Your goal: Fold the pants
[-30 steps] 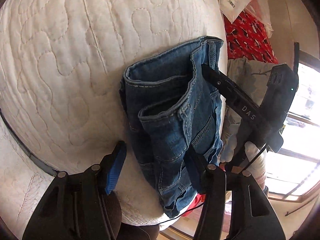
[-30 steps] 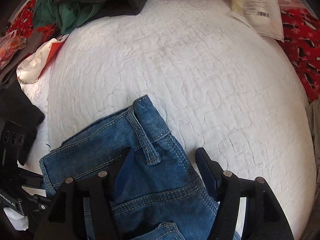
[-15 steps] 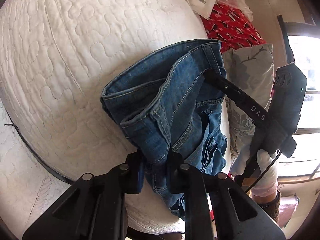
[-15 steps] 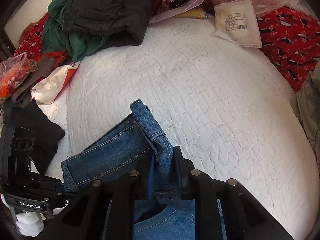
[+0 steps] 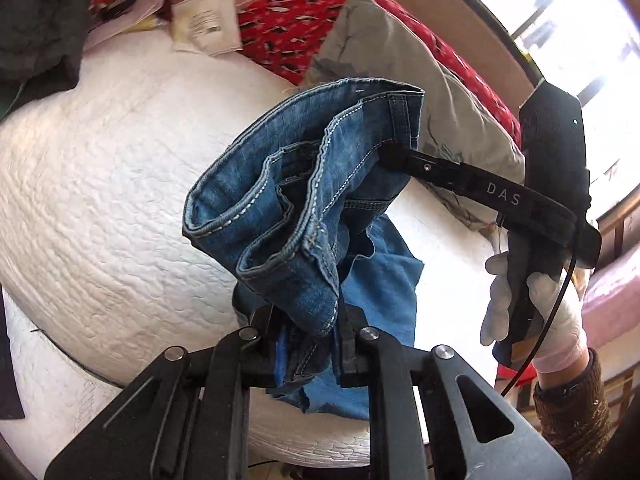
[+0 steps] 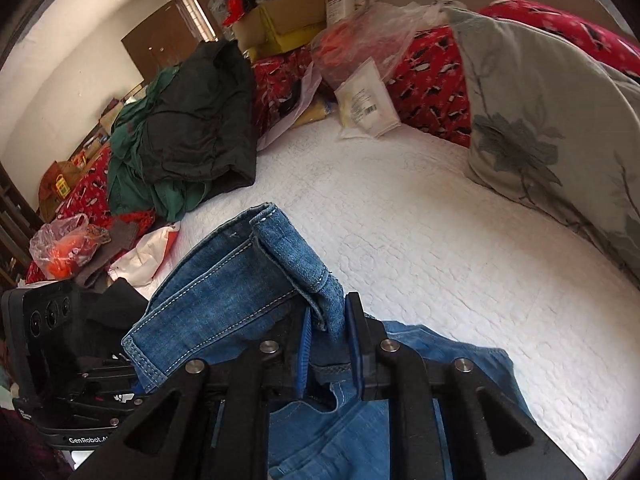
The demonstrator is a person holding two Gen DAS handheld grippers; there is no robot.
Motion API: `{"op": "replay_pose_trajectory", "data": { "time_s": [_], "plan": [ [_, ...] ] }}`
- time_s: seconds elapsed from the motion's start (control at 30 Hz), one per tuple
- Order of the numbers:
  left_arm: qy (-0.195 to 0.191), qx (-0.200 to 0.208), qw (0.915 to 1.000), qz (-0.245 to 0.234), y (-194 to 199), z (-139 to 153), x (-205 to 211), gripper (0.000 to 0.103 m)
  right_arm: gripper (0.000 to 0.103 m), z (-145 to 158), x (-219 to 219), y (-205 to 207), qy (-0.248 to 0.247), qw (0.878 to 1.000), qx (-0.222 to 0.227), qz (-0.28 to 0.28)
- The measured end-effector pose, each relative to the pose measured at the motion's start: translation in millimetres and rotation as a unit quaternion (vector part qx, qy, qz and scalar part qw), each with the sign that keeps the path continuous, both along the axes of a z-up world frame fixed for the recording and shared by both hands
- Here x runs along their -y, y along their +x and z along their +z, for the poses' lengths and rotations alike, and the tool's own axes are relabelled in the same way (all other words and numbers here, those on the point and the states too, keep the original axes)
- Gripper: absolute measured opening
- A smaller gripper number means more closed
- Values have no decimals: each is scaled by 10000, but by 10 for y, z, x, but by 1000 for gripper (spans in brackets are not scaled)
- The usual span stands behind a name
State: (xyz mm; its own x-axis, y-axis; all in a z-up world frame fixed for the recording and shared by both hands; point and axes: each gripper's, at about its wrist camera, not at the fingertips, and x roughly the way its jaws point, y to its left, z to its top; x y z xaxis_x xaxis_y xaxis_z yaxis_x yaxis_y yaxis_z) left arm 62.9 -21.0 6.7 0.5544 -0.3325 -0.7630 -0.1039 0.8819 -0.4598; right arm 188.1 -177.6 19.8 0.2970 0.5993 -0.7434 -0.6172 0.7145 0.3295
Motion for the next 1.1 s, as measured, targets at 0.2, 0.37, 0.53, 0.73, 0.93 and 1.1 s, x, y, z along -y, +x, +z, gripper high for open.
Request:
{"op": "replay_pose_trajectory", "data": {
  "time_s": [0.2, 0.37, 0.53, 0.73, 0.93, 1.1],
  "plan": [
    [776, -513, 9863, -1362, 35, -430, 1125, 14, 21, -678, 1178, -166, -426, 9902, -603, -1189],
    [2261, -728, 9463, -2195, -259, -880, 1840, 14, 21, -1012, 1820, -451, -551, 9765, -955, -1851],
    [2519, -476, 9366, -2391, -557, -722, 1770, 15, 27, -958, 2287, -621, -104, 9608, -1055, -2563],
    [1653, -1001, 9648, -1782, -564, -689, 1203, 15, 51, -635, 2250, -721, 1265, 9566, -791, -2502],
    [512, -1692, 9764, -1245, -193, -960, 835, 15, 56, -920, 1690, -578, 1192, 9602, -1139, -2254],
    [250, -2201, 9671, -1249, -10, -1325, 858, 17, 55, -1403, 1537, -502, 472, 9518, -1607, -2569]
  ]
}}
